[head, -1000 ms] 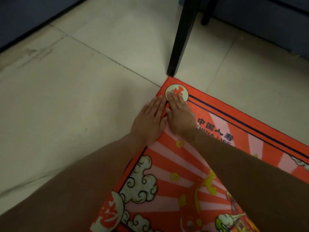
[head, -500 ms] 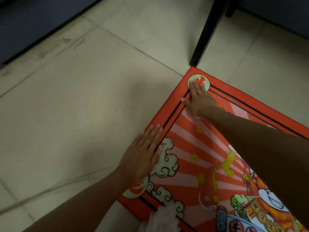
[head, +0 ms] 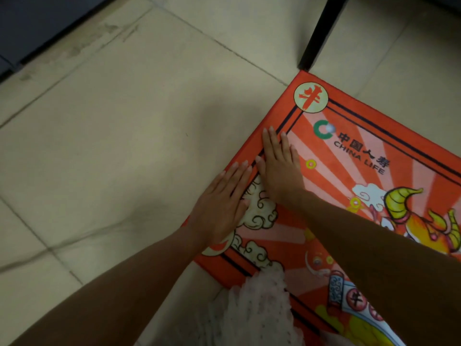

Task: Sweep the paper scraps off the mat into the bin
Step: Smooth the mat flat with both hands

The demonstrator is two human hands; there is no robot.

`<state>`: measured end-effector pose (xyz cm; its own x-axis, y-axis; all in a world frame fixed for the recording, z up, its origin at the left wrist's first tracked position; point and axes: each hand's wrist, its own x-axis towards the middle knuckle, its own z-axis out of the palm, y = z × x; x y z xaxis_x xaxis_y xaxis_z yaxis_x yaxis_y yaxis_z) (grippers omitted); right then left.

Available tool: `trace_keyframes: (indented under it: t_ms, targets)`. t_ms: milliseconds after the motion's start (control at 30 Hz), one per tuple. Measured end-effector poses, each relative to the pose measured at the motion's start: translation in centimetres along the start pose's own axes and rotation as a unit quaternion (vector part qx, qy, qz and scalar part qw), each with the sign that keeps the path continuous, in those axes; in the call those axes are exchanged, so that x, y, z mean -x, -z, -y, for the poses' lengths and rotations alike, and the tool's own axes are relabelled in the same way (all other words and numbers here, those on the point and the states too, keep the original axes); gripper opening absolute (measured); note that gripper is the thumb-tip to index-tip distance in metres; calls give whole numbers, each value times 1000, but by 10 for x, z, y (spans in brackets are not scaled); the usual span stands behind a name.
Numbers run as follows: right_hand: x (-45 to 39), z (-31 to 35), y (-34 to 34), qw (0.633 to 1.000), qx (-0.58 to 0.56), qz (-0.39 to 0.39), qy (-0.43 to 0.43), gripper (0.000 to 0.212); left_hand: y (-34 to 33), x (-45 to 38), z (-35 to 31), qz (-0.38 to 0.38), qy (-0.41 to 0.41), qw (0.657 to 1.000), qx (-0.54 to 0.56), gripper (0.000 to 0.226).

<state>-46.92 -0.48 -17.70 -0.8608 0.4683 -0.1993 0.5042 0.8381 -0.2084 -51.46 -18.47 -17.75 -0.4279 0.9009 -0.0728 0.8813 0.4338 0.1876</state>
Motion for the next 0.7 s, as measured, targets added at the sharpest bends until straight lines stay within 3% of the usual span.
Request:
trace_keyframes:
  t_ms: [233, 467, 633, 700]
  targets:
    - [1, -1, 7, 1000, -9, 23, 10, 63, 2, 73, 5, 19, 19, 1000, 11, 60]
    - [6, -3, 19, 997, -6, 68, 35, 69, 4, 78, 7, 33, 15, 999, 17, 61]
    - [56, -31, 12, 987, 45, 77, 133, 74, 1, 78, 8, 38, 9, 999, 31, 62]
    - [75, -51, 11, 992, 26, 64, 105, 73, 0, 77, 8, 37, 10, 999, 36, 62]
